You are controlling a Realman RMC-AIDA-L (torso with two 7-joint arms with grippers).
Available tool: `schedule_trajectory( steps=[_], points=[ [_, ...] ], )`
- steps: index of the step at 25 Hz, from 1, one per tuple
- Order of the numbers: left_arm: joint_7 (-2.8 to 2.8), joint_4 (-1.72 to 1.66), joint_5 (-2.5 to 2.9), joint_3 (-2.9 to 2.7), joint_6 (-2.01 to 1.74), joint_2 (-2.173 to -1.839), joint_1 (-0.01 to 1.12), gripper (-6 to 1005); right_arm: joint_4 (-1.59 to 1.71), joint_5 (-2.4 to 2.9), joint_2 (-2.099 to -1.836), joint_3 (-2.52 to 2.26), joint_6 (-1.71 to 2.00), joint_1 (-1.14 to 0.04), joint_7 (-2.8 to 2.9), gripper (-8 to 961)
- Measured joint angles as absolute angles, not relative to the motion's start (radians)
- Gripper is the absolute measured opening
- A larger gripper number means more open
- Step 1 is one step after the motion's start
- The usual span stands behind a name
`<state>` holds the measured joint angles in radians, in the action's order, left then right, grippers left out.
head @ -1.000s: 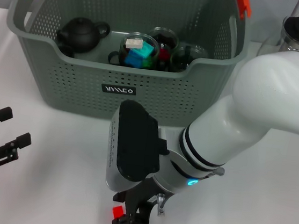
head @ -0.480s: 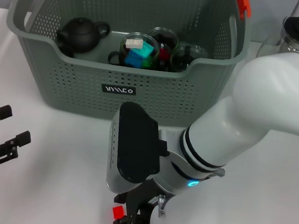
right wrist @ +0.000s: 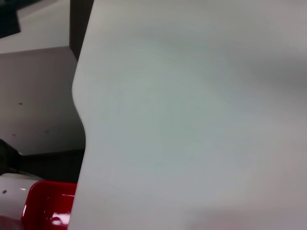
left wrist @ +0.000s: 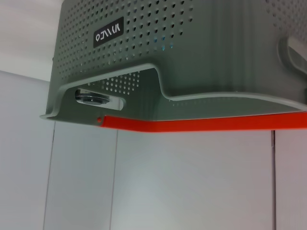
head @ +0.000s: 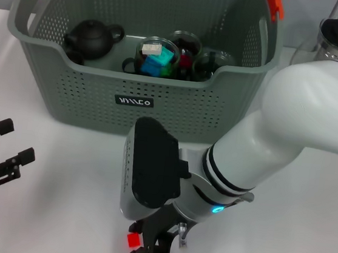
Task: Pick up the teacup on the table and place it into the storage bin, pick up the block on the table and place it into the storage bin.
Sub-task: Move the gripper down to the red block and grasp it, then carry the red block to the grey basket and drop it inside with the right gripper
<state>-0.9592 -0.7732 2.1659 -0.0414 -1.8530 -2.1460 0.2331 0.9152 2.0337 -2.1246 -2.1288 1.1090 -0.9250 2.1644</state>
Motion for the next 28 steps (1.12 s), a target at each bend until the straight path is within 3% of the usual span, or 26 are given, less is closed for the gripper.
schedule_trajectory(
  steps=[9,14,28],
  points=[
    [-0.96,-0.773,2.165,-0.041,-1.853,-2.146,0.233,703,0.923,2.028,-2.124,-2.152,1.099,-0.934,2.177,402],
    [-0.961,-0.773,2.165,-0.041,-1.853,-2.146,0.232,703,0.931,2.028,-2.121,-2.151,1.107,-0.935,2.177,175],
    [-0.96,-0.773,2.164,-0.031,-1.853,-2.144,0.233,703,0.969,2.036,-2.105,-2.063,1.162,-0.92,2.178,108]
  ],
)
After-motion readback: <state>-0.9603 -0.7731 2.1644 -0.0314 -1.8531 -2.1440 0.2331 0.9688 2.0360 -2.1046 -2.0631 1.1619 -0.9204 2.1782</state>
